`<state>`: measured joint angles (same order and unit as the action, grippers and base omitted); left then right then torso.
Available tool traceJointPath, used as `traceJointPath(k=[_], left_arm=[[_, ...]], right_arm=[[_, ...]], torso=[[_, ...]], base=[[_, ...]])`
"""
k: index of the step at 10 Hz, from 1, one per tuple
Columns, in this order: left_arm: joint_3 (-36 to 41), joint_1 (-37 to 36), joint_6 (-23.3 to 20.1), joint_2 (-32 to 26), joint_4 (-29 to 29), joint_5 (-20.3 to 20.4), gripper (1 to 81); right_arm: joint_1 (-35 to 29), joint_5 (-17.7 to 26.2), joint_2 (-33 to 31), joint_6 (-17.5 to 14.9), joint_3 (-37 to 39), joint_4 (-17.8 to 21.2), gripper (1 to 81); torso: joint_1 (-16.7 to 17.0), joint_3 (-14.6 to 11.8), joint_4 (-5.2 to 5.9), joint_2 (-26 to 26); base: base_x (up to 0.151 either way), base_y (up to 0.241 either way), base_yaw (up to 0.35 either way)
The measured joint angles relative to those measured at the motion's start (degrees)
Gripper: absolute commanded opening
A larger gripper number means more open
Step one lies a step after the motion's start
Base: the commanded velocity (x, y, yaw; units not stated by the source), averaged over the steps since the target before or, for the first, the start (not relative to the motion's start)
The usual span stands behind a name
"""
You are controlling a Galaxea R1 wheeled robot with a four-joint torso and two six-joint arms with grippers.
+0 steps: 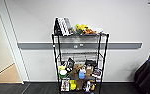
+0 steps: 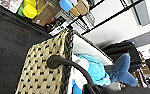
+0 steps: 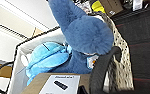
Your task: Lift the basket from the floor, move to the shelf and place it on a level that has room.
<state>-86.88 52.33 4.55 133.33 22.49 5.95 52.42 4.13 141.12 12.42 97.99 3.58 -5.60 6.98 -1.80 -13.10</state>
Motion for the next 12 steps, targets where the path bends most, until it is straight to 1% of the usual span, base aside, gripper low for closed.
traceJointPath(k=[2, 4, 7, 10, 12], left_arm=[[1.60, 0.09, 0.00, -0.83, 0.27, 2.12, 1.0], [2.12, 0.11, 0.00, -0.80, 0.40, 2.47, 1.0], [3.50, 0.56, 0.02, -1.07, 0.46, 2.62, 1.0], [3.89, -0.20, 0.02, -1.44, 0.66, 2.95, 1.0], [4.39, -0.24, 0.00, -1.49, 0.66, 3.12, 1.0]], right_arm=[[-0.28, -0.63, -1.82, 0.06, -3.52, 0.02, 1.0], [-1.13, -1.11, -3.38, 0.06, -5.44, 0.02, 1.0], [-1.16, -1.52, -4.99, 0.06, -7.67, 0.05, 1.0], [-1.95, -1.85, -5.38, 0.09, -8.91, 0.11, 1.0], [-2.17, -2.84, -5.60, 0.04, -8.94, 0.11, 1.0]], torso=[[0.00, 0.00, 0.00, 0.00], [0.00, 0.00, 0.00, 0.00], [0.15, -0.04, 0.00, -0.05], [0.13, -0.04, 0.00, 0.00], [0.13, -0.04, 0.00, 0.00]], base=[[0.000, 0.000, 0.000], [0.000, 0.000, 0.000], [0.073, 0.000, 0.000], [0.100, 0.000, 0.000], [0.103, 0.000, 0.000]])
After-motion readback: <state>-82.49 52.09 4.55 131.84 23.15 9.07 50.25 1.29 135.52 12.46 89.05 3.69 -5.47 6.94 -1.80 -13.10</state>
